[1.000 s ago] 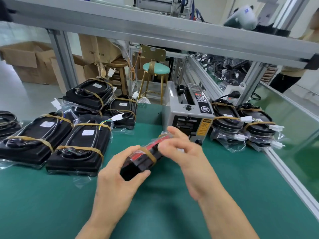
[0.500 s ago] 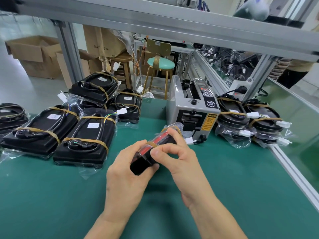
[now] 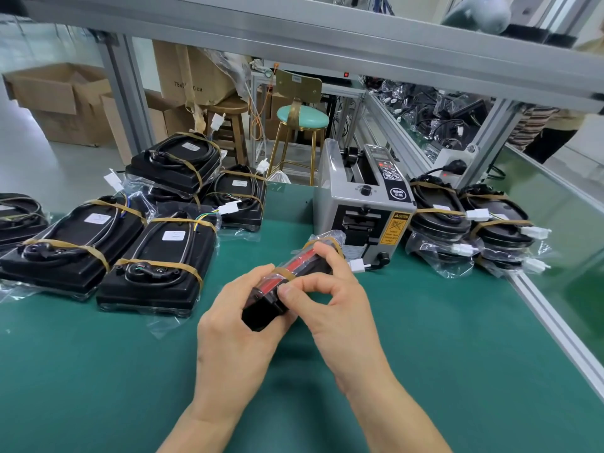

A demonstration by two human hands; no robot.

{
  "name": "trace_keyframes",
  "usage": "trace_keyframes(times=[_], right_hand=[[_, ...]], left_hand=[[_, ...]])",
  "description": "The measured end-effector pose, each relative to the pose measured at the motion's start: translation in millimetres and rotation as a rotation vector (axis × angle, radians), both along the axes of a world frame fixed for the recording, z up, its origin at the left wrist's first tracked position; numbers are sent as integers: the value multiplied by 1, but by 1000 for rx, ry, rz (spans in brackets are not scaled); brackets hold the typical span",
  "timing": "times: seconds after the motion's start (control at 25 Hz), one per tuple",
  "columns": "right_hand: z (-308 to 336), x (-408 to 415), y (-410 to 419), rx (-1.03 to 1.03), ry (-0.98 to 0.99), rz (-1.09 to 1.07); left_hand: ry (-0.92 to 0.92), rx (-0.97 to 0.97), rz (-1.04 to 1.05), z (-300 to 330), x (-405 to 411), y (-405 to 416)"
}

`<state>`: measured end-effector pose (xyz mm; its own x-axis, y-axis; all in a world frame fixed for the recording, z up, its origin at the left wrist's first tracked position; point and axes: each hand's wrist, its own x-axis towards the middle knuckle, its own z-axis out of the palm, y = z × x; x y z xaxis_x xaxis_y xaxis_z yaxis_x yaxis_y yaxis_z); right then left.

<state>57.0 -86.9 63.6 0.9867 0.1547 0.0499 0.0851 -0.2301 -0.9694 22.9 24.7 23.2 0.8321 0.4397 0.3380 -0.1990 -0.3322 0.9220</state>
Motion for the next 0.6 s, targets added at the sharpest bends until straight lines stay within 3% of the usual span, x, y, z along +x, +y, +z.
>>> trace_keyframes(times=[0.28,0.6], right_hand=[[-4,1,-3,163,36,45],[-3,5,-1,119,10,44]], left_hand=[[-17,2,-5,2,0,-2],[-12,4,8,1,1,-2]])
